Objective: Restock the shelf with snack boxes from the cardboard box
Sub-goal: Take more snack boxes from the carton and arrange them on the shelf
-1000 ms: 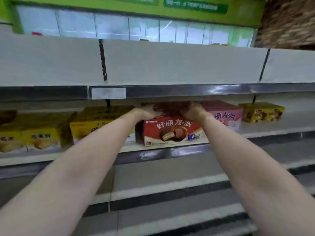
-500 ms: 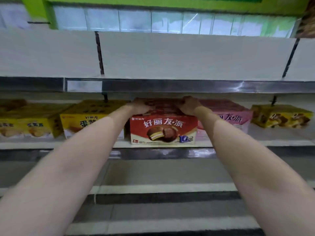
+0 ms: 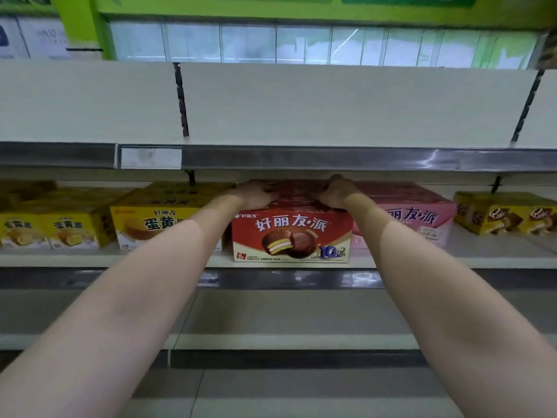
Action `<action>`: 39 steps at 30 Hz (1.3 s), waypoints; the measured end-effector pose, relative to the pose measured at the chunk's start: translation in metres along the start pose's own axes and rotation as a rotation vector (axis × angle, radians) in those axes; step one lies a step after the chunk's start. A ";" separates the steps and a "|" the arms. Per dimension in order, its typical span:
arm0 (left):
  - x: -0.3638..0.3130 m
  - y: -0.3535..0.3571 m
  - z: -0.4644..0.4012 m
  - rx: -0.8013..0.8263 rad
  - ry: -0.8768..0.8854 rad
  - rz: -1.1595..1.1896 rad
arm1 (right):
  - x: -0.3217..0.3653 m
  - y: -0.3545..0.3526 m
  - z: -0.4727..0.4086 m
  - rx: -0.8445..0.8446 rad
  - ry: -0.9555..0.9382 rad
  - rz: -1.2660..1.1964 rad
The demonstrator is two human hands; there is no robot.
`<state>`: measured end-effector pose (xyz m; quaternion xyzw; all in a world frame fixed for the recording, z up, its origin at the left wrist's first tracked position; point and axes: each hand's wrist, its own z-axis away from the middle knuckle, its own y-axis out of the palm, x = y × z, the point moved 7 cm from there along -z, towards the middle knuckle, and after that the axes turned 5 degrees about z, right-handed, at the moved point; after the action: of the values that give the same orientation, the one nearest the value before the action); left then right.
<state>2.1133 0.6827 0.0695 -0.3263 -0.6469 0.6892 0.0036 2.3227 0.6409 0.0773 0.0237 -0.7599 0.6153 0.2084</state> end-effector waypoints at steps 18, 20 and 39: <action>0.027 -0.006 -0.033 0.019 0.005 0.277 | 0.007 0.003 -0.020 0.103 0.007 -0.091; 0.028 -0.005 -0.037 0.020 0.002 0.307 | 0.006 0.006 -0.025 0.118 0.051 -0.121; 0.035 -0.007 -0.043 -0.024 -0.151 0.519 | -0.005 0.003 -0.040 -0.001 0.111 -0.270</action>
<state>2.1022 0.7372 0.0622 -0.4288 -0.5480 0.6819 -0.2254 2.3383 0.6784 0.0786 0.0913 -0.7372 0.5819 0.3310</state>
